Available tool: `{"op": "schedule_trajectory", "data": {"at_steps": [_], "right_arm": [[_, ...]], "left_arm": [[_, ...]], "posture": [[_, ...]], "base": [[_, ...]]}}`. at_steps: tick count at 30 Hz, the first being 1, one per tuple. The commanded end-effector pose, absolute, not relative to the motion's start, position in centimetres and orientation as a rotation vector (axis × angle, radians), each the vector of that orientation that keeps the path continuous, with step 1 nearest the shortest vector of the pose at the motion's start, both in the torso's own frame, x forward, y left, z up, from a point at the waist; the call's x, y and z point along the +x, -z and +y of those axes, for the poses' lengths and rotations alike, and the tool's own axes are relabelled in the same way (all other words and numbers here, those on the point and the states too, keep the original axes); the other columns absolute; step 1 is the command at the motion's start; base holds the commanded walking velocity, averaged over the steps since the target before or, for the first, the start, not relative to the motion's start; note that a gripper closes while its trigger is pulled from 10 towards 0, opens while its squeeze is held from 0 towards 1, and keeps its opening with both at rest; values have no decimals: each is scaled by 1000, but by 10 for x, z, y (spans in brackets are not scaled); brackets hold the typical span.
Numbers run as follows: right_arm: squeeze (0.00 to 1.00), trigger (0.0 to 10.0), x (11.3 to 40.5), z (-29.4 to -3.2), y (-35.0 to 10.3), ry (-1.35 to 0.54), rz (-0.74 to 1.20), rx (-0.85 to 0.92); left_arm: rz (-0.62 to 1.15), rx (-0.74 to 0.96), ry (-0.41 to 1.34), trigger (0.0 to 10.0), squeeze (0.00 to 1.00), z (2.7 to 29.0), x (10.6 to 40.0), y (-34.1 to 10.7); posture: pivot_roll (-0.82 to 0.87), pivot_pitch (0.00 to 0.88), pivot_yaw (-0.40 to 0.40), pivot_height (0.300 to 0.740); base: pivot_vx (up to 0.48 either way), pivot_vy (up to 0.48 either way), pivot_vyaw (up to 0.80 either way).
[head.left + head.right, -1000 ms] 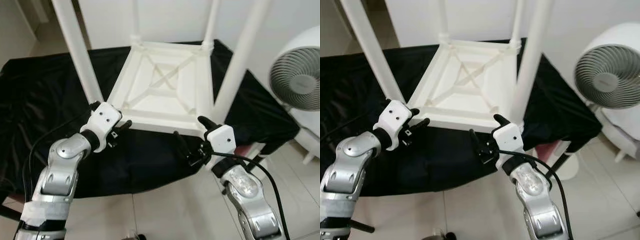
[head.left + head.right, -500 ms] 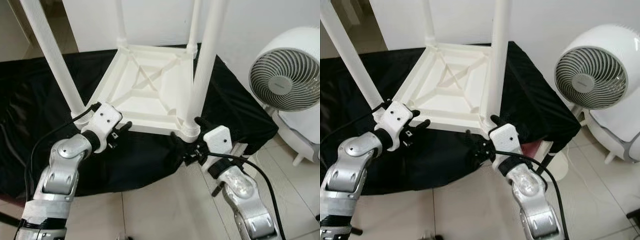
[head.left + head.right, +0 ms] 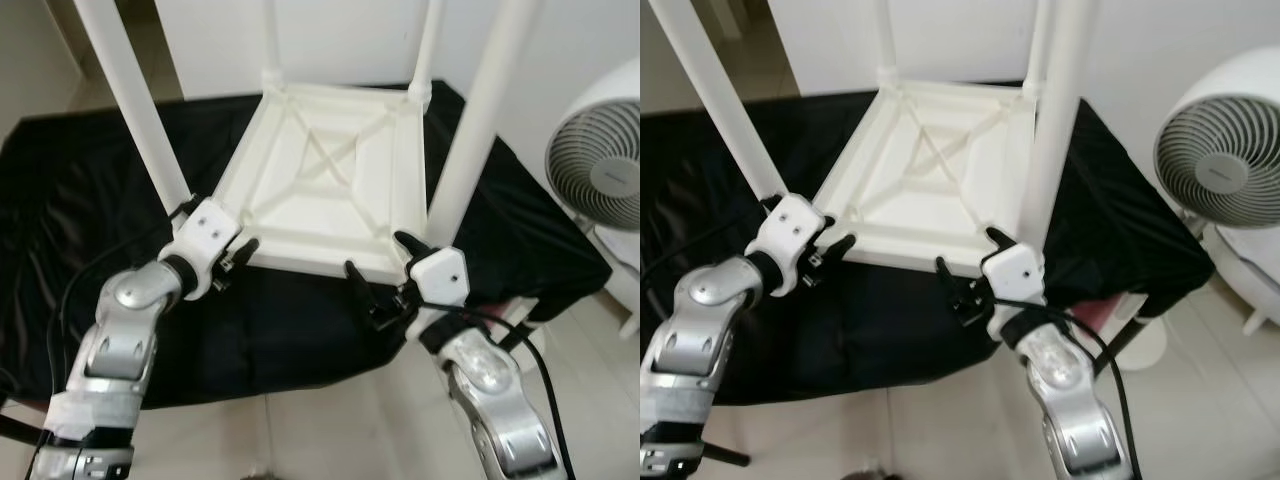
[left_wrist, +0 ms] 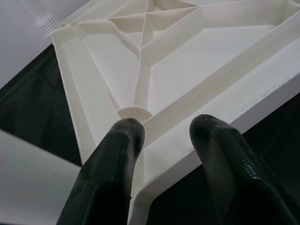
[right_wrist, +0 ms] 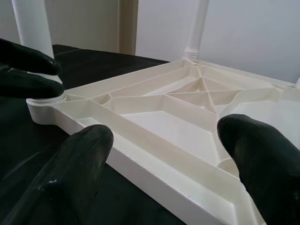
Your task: Building children table
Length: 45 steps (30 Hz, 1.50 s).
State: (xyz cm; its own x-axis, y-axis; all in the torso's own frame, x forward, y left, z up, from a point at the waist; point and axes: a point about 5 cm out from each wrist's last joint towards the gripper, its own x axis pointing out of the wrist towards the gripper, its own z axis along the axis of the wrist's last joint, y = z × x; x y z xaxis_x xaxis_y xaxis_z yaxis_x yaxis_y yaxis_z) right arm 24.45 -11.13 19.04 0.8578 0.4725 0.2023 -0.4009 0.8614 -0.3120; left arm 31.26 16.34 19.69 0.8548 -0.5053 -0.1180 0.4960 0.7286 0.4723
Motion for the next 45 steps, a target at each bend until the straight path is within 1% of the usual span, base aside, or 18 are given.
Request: {"op": "schedule_trajectory", "data": {"at_steps": [1,11,16,21,23,26,27,28,29,30,32,34,37,40,41,42,44,45], "right_arm": [[0,10000,244,-113,-188,-459,-264,-275],[0,10000,245,-113,-189,-460,-269,-279],[0,10000,246,-112,-199,-456,-305,-305],[0,10000,245,-118,-203,-417,-319,-335],[0,10000,232,-124,-202,-418,-305,-346],[0,10000,232,-124,-202,-418,-305,-346],[0,10000,218,-128,-197,-483,-270,-369],[0,10000,218,-128,-197,-483,-270,-369],[0,10000,208,-138,-192,-501,-223,-370],[0,10000,208,-138,-192,-501,-223,-370],[0,10000,217,-169,-197,-362,-206,-385],[0,10000,235,-178,-210,-282,-249,-380],[0,10000,235,-178,-210,-282,-249,-380],[0,10000,271,-170,-222,-257,-272,-352],[0,10000,271,-170,-222,-257,-272,-352],[0,10000,284,-165,-222,-264,-258,-350],[0,10000,284,-165,-222,-264,-258,-350],[0,10000,284,-164,-221,-271,-250,-349]], "left_arm": [[-42,517,414,10000,0,169,314,-196],[-43,511,447,10000,0,165,313,-197],[-62,484,465,10000,0,162,314,-201],[-84,452,556,10000,0,155,313,-205],[-73,511,702,10000,0,145,311,-202],[-73,511,702,10000,0,145,311,-202],[-57,548,768,10000,0,139,312,-198],[-57,548,768,10000,0,139,312,-198],[-41,591,814,10000,0,135,315,-195],[-41,591,814,10000,0,135,315,-195],[-38,623,751,10000,0,125,339,-196],[-39,620,717,10000,0,115,354,-200],[-39,620,717,10000,0,115,354,-200],[-25,643,771,10000,0,98,363,-202],[-25,643,771,10000,0,98,363,-202],[10,690,870,10000,0,90,362,-196],[10,690,870,10000,0,90,362,-196],[21,702,920,10000,0,89,359,-193]], "posture": [[-82,86,42,740],[-82,84,42,740],[-87,89,46,740],[-98,100,34,740],[-98,100,34,740],[-98,100,34,740],[-111,109,35,740],[-111,109,35,740],[-115,109,36,740],[-115,109,36,740],[-135,114,38,740],[-147,117,43,740],[-147,117,43,740],[-158,128,46,740],[-158,128,46,740],[-147,133,41,740],[-147,133,41,740],[-147,133,41,740]], "base": [[0,0,0],[0,0,0],[0,0,0],[0,0,0],[0,0,0],[0,0,0],[0,0,0],[0,0,0],[0,0,0],[0,0,0],[0,0,0],[0,0,0],[0,0,0],[0,0,0],[0,0,0],[0,0,0],[0,0,0],[0,0,0]]}}
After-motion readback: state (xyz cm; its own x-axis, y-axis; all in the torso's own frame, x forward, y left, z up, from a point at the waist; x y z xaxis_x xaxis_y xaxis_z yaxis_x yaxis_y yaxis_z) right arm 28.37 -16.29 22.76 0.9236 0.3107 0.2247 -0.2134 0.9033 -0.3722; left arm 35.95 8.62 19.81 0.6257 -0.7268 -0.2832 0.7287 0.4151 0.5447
